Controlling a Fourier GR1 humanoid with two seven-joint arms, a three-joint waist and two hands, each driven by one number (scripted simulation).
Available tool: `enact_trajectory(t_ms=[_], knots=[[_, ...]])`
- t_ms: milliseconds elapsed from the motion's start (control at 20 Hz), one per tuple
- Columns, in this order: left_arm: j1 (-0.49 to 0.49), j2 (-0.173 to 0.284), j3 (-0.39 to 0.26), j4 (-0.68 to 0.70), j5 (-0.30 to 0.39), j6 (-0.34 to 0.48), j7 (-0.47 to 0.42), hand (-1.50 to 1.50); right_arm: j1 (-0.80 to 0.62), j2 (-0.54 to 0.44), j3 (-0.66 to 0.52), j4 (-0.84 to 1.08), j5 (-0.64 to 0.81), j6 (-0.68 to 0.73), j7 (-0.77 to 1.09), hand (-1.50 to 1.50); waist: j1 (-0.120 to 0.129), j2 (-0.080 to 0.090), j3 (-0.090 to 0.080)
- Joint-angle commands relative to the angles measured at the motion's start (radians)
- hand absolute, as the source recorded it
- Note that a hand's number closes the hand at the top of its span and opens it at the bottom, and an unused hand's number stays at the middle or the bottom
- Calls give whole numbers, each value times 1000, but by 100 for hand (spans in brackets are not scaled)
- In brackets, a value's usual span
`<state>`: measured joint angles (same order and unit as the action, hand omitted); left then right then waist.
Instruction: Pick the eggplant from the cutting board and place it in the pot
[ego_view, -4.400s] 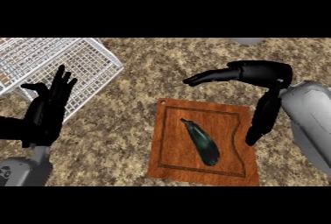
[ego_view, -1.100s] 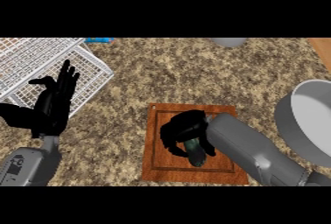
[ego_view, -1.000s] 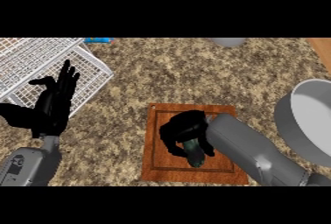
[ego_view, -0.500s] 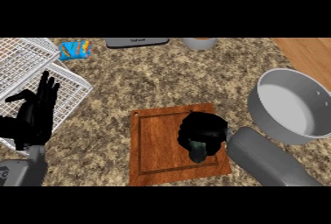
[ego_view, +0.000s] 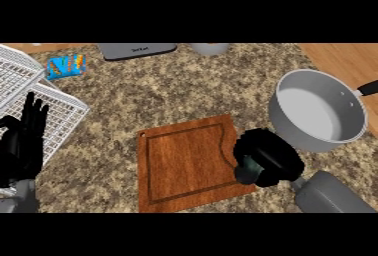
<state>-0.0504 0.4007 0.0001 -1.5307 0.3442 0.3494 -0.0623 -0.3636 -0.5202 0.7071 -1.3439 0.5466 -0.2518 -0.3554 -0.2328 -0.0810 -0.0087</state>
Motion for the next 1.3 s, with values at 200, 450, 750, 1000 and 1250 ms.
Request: enact_trajectory(t_ms=[200, 450, 750, 1000, 1250], knots=[[-13, 37, 33, -40, 11, -8, 3, 0, 182, -174, -254, -344, -87, -183, 164, 150, -9, 19, 4], [3, 25, 3, -84, 21, -22, 21, 0, 350, -327, -449, -538, -203, -210, 241, 150, 43, 37, 7], [-56, 31, -31, -104, 5, -40, 42, 0, 569, -520, -730, -589, -363, -140, 259, 150, 125, 62, 9], [-146, 10, -43, -41, 5, -63, 51, 0, 725, -501, -932, -437, -484, -94, 38, 150, 168, 74, 10], [-178, -43, -71, 22, -14, -87, 14, 0, 690, -511, -1091, -206, -599, 67, -150, 150, 207, 79, 9]])
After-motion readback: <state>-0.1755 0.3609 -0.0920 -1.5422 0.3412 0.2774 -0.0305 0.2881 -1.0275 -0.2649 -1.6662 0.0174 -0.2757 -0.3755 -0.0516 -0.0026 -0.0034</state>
